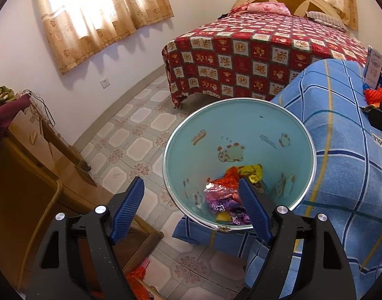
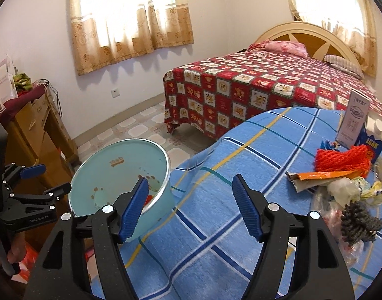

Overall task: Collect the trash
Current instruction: 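Grasp the black rope with the right tool while the left tool returns to the table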

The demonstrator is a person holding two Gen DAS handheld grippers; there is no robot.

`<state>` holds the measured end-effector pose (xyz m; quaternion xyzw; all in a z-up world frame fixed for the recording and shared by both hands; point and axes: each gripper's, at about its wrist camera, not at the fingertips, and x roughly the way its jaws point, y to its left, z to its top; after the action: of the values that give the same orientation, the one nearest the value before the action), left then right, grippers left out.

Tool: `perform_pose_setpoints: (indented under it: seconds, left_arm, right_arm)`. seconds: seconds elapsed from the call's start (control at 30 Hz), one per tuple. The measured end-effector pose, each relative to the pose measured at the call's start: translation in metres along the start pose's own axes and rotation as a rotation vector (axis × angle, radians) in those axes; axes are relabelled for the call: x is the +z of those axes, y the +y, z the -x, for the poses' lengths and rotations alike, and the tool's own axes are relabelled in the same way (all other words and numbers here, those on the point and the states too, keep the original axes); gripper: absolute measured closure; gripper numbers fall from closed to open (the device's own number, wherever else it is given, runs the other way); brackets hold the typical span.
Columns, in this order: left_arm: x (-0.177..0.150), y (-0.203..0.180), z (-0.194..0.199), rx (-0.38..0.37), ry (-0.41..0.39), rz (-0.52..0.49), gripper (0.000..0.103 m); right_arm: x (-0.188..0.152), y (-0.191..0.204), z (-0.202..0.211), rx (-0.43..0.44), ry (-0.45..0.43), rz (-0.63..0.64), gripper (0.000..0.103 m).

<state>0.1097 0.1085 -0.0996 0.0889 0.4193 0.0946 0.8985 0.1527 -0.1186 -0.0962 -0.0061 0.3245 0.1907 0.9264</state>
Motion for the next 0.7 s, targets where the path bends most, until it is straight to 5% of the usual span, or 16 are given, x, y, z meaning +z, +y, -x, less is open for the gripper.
perform_pose_setpoints:
  seconds: [0.37,0.7]
  left_arm:
    - [-0.005,-0.046,0.001,-0.04,0.009,-0.083,0.026]
    - [-0.001,-0.116,0.005,-0.122,0.003,-0.167,0.026]
  right_arm:
    - [-0.024,-0.036,0.033,-0.08,-0.01,-0.045,0.031]
    - [-0.056,-0.133,0.098,-0.279,-0.041,-0.2,0.029]
